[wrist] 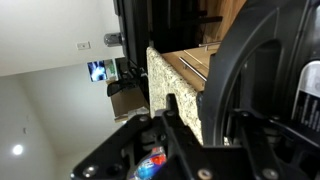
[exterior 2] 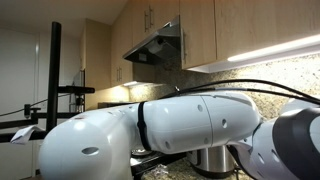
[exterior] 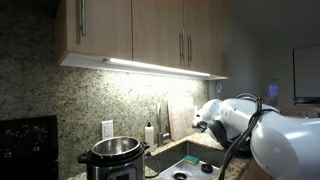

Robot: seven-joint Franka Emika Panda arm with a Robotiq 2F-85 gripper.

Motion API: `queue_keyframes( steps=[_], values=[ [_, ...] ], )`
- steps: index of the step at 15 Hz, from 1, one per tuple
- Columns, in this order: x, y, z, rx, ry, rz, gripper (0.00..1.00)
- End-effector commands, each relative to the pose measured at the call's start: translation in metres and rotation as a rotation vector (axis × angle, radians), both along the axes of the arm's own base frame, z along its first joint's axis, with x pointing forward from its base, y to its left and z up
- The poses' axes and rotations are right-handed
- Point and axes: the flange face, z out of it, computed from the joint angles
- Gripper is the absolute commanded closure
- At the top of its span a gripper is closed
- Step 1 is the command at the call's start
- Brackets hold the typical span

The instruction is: Remove the lid from the top of the electric cooker

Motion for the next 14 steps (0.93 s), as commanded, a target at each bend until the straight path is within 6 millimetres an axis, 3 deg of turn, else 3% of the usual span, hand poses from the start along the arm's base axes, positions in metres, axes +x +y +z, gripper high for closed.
queue_keyframes(
  steps=[1, 2, 3, 5, 6, 7, 9, 12, 14],
  values=[
    [-0.007, 0.000, 0.018, 0.031, 0.022, -0.037, 0.65],
    [-0.009, 0.001, 0.017, 0.034, 0.026, -0.046, 0.64],
    [-0.010, 0.002, 0.018, 0.042, 0.029, -0.052, 0.57],
    [-0.010, 0.003, 0.021, 0.054, 0.022, -0.060, 0.60],
    [-0.010, 0.004, 0.024, 0.058, 0.019, -0.062, 0.56],
    [-0.010, 0.004, 0.026, 0.060, 0.022, -0.062, 0.84],
    [-0.007, 0.005, 0.030, 0.059, 0.029, -0.061, 0.83],
    [-0.006, 0.006, 0.035, 0.046, 0.035, -0.067, 0.98],
    [-0.007, 0.007, 0.033, 0.039, 0.043, -0.071, 0.98]
  ],
)
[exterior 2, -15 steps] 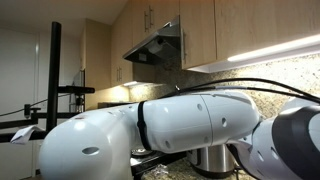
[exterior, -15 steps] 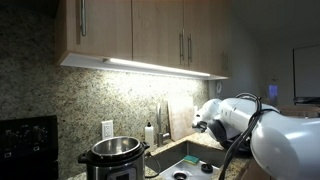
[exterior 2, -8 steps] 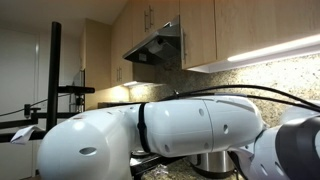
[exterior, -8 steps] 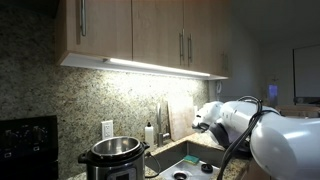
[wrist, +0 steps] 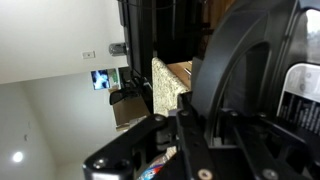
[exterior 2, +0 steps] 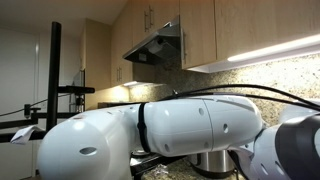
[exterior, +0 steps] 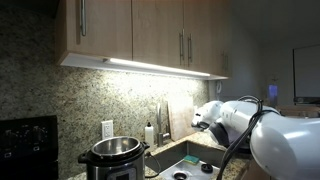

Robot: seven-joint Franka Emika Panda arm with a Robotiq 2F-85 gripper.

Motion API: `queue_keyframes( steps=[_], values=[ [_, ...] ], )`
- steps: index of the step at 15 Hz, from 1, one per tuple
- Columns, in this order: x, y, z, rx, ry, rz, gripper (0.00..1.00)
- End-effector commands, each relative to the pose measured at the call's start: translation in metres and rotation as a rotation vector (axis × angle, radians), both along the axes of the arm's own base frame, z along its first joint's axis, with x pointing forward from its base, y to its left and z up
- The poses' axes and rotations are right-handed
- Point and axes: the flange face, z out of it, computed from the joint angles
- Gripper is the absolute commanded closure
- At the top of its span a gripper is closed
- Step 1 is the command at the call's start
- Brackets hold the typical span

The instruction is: Remove the lid from the top of the electric cooker

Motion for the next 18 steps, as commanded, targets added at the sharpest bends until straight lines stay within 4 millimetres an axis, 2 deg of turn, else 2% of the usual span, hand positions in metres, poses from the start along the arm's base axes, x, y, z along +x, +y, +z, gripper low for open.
queue_keyframes(
  steps=[1, 5, 10, 11, 13, 14, 18],
  values=[
    [-0.004, 0.001, 0.022, 0.012, 0.033, -0.032, 0.96],
    [-0.005, 0.002, 0.018, 0.017, 0.040, -0.036, 0.96],
    [-0.006, 0.000, 0.029, 0.104, 0.028, -0.005, 0.96],
    [-0.001, 0.002, 0.004, 0.046, 0.011, 0.001, 0.86],
    [-0.001, 0.001, 0.009, 0.076, 0.012, 0.006, 0.86],
    [-0.001, 0.001, 0.009, 0.080, 0.012, 0.007, 0.96],
    [0.006, 0.003, -0.008, 0.043, -0.052, 0.015, 0.96]
  ],
)
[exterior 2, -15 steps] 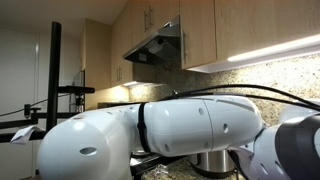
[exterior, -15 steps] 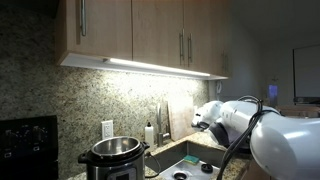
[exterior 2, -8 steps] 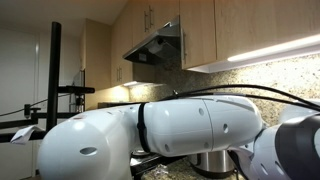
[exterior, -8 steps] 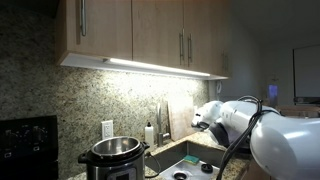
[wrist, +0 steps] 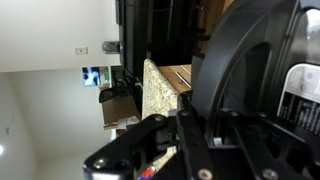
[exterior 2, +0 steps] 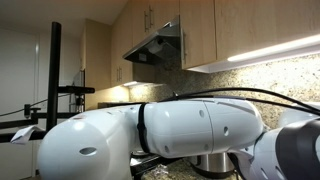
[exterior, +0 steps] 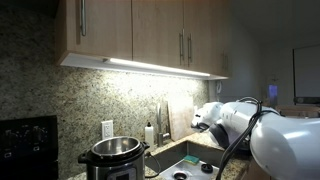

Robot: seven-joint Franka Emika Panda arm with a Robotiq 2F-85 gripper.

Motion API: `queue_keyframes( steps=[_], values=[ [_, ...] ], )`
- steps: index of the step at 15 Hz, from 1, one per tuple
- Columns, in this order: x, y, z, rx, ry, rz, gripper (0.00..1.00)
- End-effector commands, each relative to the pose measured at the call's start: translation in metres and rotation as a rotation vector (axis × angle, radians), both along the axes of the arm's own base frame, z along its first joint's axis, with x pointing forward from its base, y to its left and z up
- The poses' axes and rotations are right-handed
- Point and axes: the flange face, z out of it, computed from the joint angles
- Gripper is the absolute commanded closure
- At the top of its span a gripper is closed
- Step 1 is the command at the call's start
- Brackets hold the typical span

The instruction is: Remove the lid from the top of the electric cooker

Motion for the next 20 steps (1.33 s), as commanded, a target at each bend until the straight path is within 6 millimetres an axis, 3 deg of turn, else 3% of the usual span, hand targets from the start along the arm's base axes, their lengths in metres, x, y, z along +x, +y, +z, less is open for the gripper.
queue_keyframes(
  steps=[1, 20],
  values=[
    [0.006, -0.001, 0.003, -0.054, -0.068, -0.009, 0.96],
    [0.030, -0.013, 0.011, -0.314, -0.245, 0.024, 0.96]
  ],
)
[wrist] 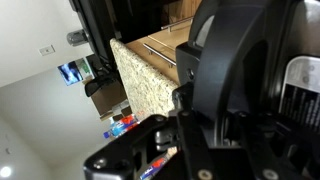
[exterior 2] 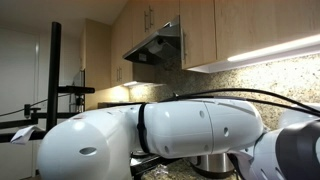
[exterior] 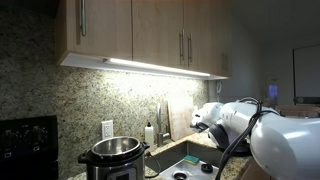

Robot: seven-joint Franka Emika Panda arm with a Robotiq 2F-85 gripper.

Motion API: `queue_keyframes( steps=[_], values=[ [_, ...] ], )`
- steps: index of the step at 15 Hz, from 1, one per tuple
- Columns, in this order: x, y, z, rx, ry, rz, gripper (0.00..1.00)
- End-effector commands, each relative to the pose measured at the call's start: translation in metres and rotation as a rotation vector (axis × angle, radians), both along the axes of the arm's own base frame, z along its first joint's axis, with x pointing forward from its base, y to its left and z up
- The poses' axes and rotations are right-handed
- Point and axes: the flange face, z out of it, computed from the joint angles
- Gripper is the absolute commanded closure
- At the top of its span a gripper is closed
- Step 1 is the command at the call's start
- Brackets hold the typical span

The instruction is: Remove the lid from the top of the electric cooker

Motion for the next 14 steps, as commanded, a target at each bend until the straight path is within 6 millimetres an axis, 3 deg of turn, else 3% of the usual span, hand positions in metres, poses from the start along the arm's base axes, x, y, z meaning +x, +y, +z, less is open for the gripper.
queue_keyframes(
  steps=[1, 3, 4, 5, 13, 14],
  values=[
    [0.004, -0.004, 0.021, -0.056, -0.052, -0.020, 0.96],
    [0.004, -0.004, 0.022, -0.073, -0.056, -0.029, 0.96],
    [0.002, -0.001, 0.004, -0.036, -0.021, -0.010, 0.96],
    [0.002, 0.000, 0.003, -0.035, -0.021, -0.011, 0.86],
    [0.002, 0.002, -0.005, -0.028, -0.013, -0.009, 0.86],
    [0.002, 0.002, -0.005, -0.028, -0.013, -0.009, 0.96]
  ],
)
